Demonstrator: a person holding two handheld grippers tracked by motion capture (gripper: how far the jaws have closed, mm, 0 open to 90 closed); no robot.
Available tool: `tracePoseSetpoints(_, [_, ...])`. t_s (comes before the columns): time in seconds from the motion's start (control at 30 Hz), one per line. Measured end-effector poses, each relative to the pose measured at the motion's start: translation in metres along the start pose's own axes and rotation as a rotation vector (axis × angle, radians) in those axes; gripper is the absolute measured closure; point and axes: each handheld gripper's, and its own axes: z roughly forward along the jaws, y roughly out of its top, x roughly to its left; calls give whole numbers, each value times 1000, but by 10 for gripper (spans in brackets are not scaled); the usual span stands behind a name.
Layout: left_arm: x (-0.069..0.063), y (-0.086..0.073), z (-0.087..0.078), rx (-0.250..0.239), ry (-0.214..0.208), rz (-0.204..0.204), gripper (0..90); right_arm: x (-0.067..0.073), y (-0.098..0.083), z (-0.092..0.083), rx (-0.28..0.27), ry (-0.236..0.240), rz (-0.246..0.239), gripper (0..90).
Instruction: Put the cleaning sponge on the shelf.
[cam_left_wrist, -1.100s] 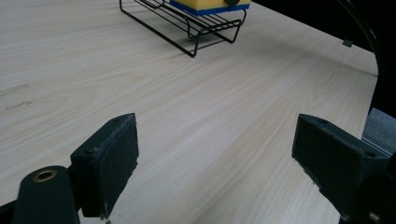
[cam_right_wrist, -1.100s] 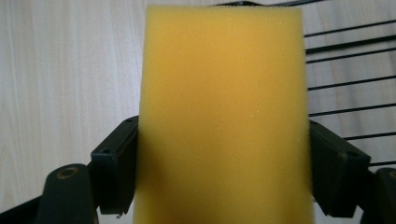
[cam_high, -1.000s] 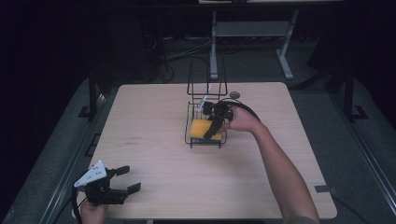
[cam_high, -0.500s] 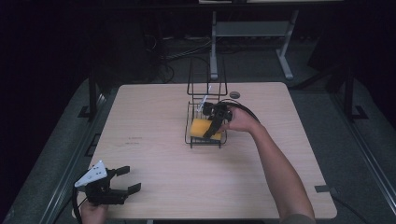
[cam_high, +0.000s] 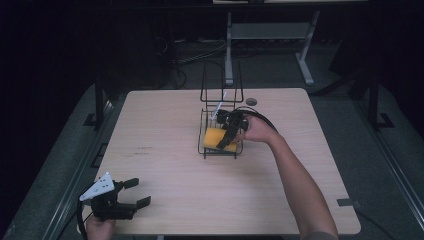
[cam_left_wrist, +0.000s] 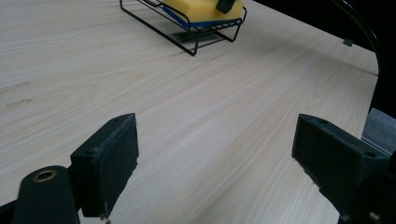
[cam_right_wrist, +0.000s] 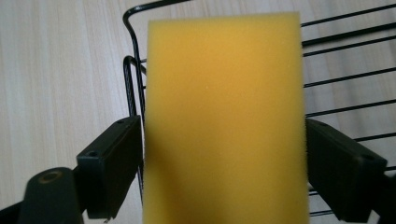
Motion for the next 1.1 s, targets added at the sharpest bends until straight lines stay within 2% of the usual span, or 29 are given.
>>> tracePoseSetpoints(0.27, [-1, 0, 1, 3, -1, -3, 140, 2, -2, -8, -43, -19, -4, 156])
tracePoseSetpoints(0.43, [-1, 0, 1, 3, -1, -3, 140, 1, -10, -10, -98, -13, 8, 156])
tracePoseSetpoints(0.83, [-1, 0, 1, 2, 0, -3, 140, 3, -19, -22, -122, -28, 39, 157])
tracePoseSetpoints(0.9, [-1, 0, 1, 2, -2, -7, 140, 3, -23, -23, -132, -12, 64, 157])
tracePoseSetpoints(1.1, [-2, 1, 3, 7, -3, 1, 141, 3, -30, -25, -133, -22, 68, 158])
